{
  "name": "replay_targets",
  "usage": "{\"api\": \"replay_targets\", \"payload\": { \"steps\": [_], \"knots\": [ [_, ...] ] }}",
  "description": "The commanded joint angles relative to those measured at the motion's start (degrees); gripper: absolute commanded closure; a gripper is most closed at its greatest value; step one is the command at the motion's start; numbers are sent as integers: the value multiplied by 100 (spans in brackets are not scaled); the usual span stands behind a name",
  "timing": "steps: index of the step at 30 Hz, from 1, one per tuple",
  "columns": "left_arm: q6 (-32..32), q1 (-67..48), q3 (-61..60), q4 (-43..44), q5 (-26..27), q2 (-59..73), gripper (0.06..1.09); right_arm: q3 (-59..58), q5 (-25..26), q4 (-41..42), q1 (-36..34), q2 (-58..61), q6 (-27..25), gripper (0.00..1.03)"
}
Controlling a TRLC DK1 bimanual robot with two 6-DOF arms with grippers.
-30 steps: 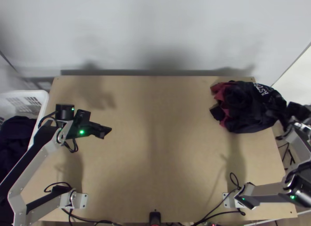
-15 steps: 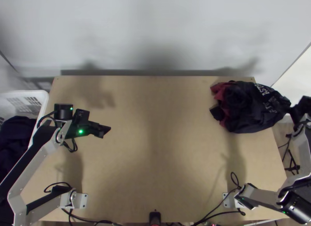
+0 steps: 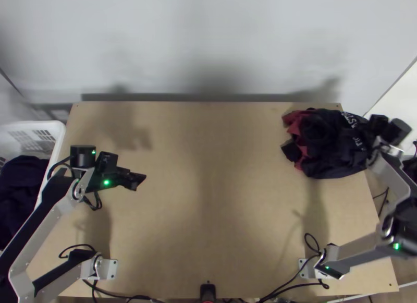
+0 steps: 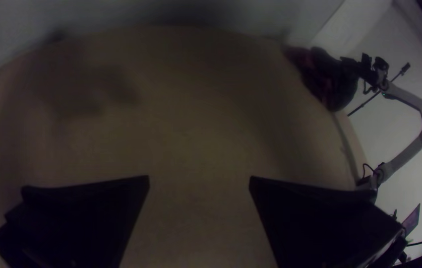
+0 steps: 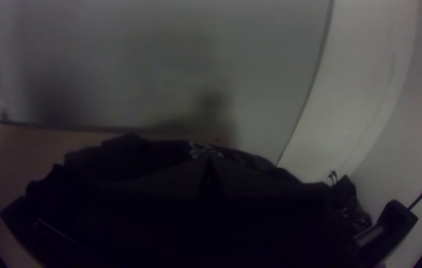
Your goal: Fold the t-shirt
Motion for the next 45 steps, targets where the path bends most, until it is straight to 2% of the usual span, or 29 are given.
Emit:
{"api": "replay_targets", "payload": {
  "steps": [1, 10, 14, 15, 16, 18, 20, 21, 30, 38, 41, 45],
  "knots": [
    [30, 52, -126, -34, -120, -200, 11, 435, 57, 179, 363, 1306, -212, 100],
    [-6, 87, -117, -69, -129, -262, 11, 83, 215, 179, 390, 1500, -642, 100],
    [-6, 113, -117, -69, -129, -262, 11, -49, 215, 179, 311, 1517, -642, 99],
    [-6, 113, -108, -69, -137, -262, 11, -84, 215, 179, 302, 1500, -651, 86],
    [-6, 113, -117, -69, -137, -262, 11, -110, 215, 179, 302, 1473, -651, 68],
    [-6, 122, -100, -69, -181, -262, 11, -172, 215, 126, 302, 1333, -642, 47],
    [3, 139, -56, -96, -199, -262, 11, -189, 215, -6, 293, 1122, -616, 9],
    [12, 157, -21, -105, -199, -253, 11, -137, 215, -173, 293, 1025, -607, 3],
    [38, 201, 146, -113, -199, -112, 11, 232, 189, -1052, 363, -144, -449, 3],
    [100, 157, 129, -87, -208, -209, 11, 232, 180, -1632, 293, -1656, -449, 3],
    [188, -107, 129, -52, -594, -359, 11, 92, 189, -1632, 337, -2324, -449, 3],
    [285, -212, -29, -25, -700, -482, 11, -154, 198, -1614, 319, -2614, -484, 3]
  ]
}}
